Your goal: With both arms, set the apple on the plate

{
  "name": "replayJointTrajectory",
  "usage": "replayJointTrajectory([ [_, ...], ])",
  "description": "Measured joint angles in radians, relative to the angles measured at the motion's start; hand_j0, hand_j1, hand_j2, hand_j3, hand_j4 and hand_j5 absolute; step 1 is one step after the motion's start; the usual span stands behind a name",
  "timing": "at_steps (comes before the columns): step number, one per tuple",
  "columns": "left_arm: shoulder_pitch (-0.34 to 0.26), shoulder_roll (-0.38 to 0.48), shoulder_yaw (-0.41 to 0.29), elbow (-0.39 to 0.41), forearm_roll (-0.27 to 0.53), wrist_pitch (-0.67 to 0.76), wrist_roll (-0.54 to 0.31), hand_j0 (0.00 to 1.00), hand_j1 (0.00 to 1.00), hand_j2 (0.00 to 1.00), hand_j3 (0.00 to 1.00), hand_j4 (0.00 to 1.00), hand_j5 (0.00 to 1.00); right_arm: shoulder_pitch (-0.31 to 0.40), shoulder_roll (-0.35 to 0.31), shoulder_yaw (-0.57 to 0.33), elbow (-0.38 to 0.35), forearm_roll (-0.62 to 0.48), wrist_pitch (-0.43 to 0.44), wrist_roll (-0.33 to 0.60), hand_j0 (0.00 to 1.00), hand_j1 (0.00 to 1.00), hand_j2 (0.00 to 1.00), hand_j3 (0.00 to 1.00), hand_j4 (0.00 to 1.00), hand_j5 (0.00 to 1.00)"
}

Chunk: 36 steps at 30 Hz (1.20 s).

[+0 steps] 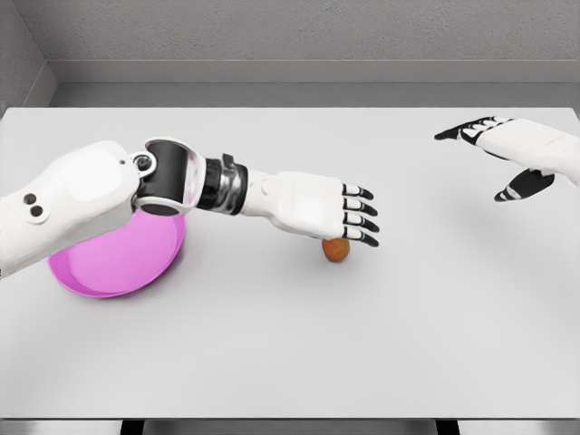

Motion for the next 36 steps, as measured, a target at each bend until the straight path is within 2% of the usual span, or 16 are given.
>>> replayJointTrajectory([
  [9,-0.006,-0.018,-0.041,0.033,-0.019,0.0,-0.04,1.0,1.0,1.0,1.0,1.0,1.0,0.003,0.0,-0.004,0.002,0.0,0.0,0.0,1.0,1.0,1.0,1.0,1.0,1.0],
  [18,-0.006,-0.056,-0.052,0.074,-0.029,0.0,-0.047,1.0,1.0,1.0,1.0,1.0,1.0,0.011,-0.002,-0.009,0.009,0.0,0.0,0.0,1.0,1.0,1.0,1.0,1.0,1.0],
  [28,-0.006,-0.11,-0.053,0.128,-0.101,0.0,-0.048,1.0,1.0,1.0,1.0,1.0,1.0,0.011,-0.002,-0.009,0.008,0.0,0.0,0.0,1.0,1.0,1.0,1.0,1.0,1.0],
  [36,-0.005,-0.131,-0.054,0.138,-0.157,0.0,-0.053,1.0,1.0,1.0,1.0,1.0,1.0,0.011,-0.002,-0.01,0.007,0.0,0.0,0.0,1.0,1.0,1.0,1.0,1.0,1.0],
])
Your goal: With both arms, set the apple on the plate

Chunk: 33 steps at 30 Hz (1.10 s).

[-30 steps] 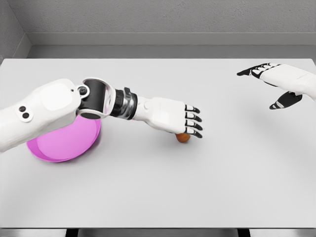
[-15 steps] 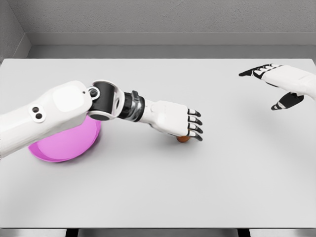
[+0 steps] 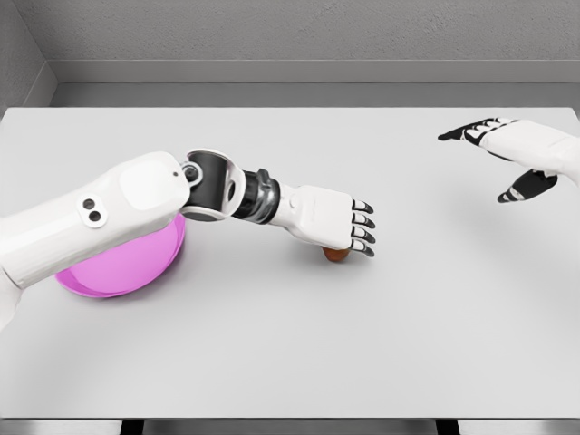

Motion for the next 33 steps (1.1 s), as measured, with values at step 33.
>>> replayJointTrajectory([
  [33,0.008,-0.039,-0.025,0.031,-0.021,0.0,-0.045,0.89,0.89,0.89,0.89,0.89,0.89,0.0,0.0,0.0,0.005,0.0,0.0,0.0,1.0,1.0,1.0,1.0,1.0,1.0],
])
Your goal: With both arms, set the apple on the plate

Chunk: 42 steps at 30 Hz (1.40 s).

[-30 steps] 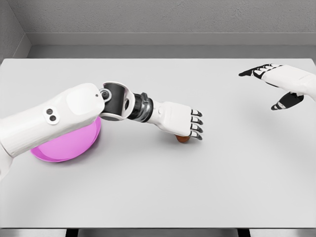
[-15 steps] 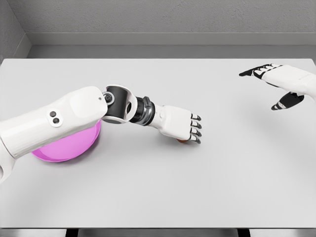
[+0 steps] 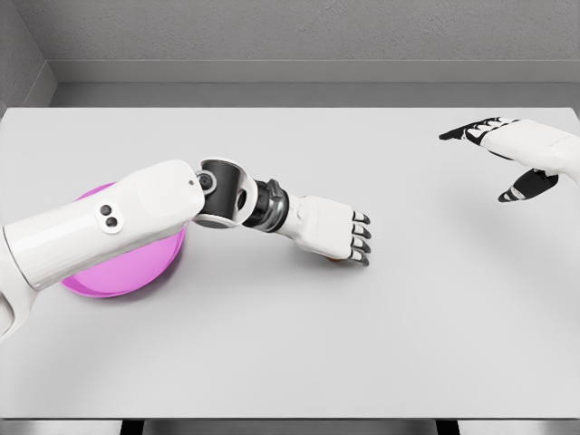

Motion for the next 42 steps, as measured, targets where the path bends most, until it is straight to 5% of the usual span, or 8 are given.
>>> replayJointTrajectory([
  [3,0.0,-0.001,-0.001,0.001,0.001,0.0,0.001,0.58,0.58,0.58,0.58,0.58,0.58,0.0,0.0,0.0,0.0,0.0,0.0,0.0,1.0,1.0,1.0,1.0,1.0,1.0],
  [10,0.0,-0.001,-0.009,0.002,-0.002,0.002,0.003,0.45,0.45,0.45,0.45,0.45,0.45,0.0,0.0,0.0,-0.001,0.0,0.0,0.0,1.0,1.0,1.0,1.0,1.0,1.0],
  [18,-0.008,0.008,-0.005,-0.002,-0.006,0.0,0.002,0.12,0.12,0.12,0.12,0.12,0.12,0.0,-0.001,0.0,-0.001,0.0,0.0,0.0,1.0,1.0,1.0,1.0,1.0,1.0],
  [27,-0.008,0.103,0.045,-0.055,0.034,0.0,0.004,0.12,0.12,0.12,0.12,0.12,0.12,0.0,-0.001,0.0,-0.001,0.0,0.0,0.0,1.0,1.0,1.0,1.0,1.0,1.0],
  [42,0.005,0.554,0.121,-0.343,0.044,0.0,0.001,0.13,0.13,0.13,0.13,0.13,0.13,0.0,-0.002,0.0,0.0,0.0,0.0,0.0,1.0,1.0,1.0,1.0,1.0,1.0],
])
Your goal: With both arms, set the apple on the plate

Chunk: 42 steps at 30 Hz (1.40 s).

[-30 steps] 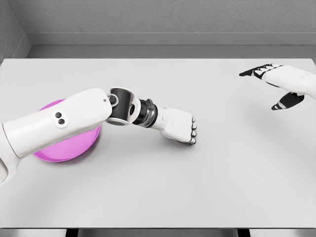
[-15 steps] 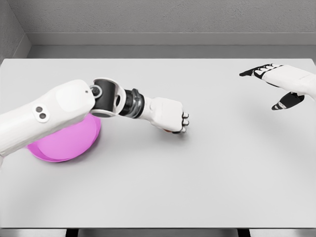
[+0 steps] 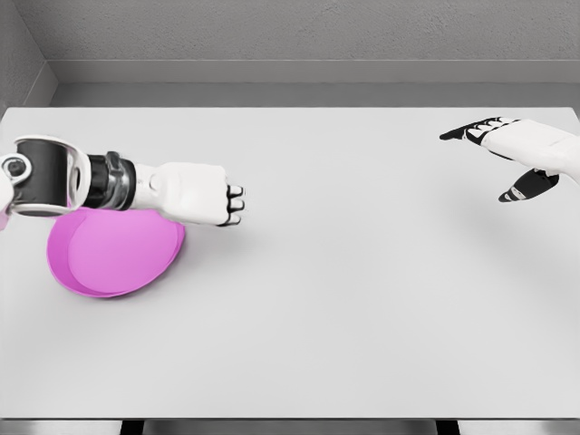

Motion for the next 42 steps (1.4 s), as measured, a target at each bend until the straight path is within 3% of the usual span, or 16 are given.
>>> replayJointTrajectory([
  [7,0.018,0.149,0.032,-0.032,-0.002,0.0,-0.04,0.13,0.13,0.13,0.13,0.13,0.13,0.0,-0.001,0.0,0.0,0.0,0.0,0.0,1.0,1.0,1.0,1.0,1.0,1.0],
  [14,0.037,0.196,0.035,-0.047,-0.001,0.0,-0.061,0.2,0.2,0.2,0.2,0.2,0.2,0.0,-0.001,0.0,0.0,0.0,0.0,0.0,1.0,1.0,1.0,1.0,1.0,1.0],
  [15,0.037,0.197,0.035,-0.049,-0.001,0.0,-0.061,0.39,0.39,0.39,0.39,0.39,0.39,0.0,-0.001,0.0,0.0,0.0,0.0,0.0,1.0,1.0,1.0,1.0,1.0,1.0],
  [16,0.037,0.199,0.036,-0.05,0.0,0.0,-0.065,0.94,0.94,0.94,0.94,0.94,0.94,0.0,-0.001,0.0,0.0,0.0,0.0,0.0,1.0,1.0,1.0,1.0,1.0,1.0],
  [17,0.037,0.199,0.036,-0.05,0.0,0.0,-0.075,1.0,1.0,1.0,1.0,1.0,1.0,0.0,-0.001,0.0,0.0,0.0,0.0,0.0,1.0,1.0,1.0,1.0,1.0,1.0],
  [26,0.043,0.2,0.05,-0.051,0.024,0.0,-0.099,1.0,1.0,1.0,1.0,1.0,1.0,0.0,-0.001,0.0,0.0,0.0,0.0,0.0,1.0,1.0,1.0,1.0,1.0,1.0],
  [32,0.044,0.198,0.077,-0.042,0.28,0.0,-0.094,1.0,1.0,1.0,1.0,1.0,1.0,0.0,-0.001,0.0,0.001,0.0,0.0,0.0,1.0,1.0,1.0,1.0,1.0,1.0],
  [37,0.101,0.191,0.087,0.004,0.517,0.0,-0.093,1.0,1.0,1.0,1.0,1.0,1.0,0.0,-0.001,0.0,0.001,0.0,0.0,0.0,1.0,1.0,1.0,1.0,1.0,1.0],
  [42,0.138,0.184,0.111,0.078,0.645,-0.001,-0.093,1.0,1.0,1.0,1.0,1.0,1.0,0.0,-0.001,0.0,0.002,0.0,0.0,0.0,1.0,1.0,1.0,1.0,1.0,1.0],
])
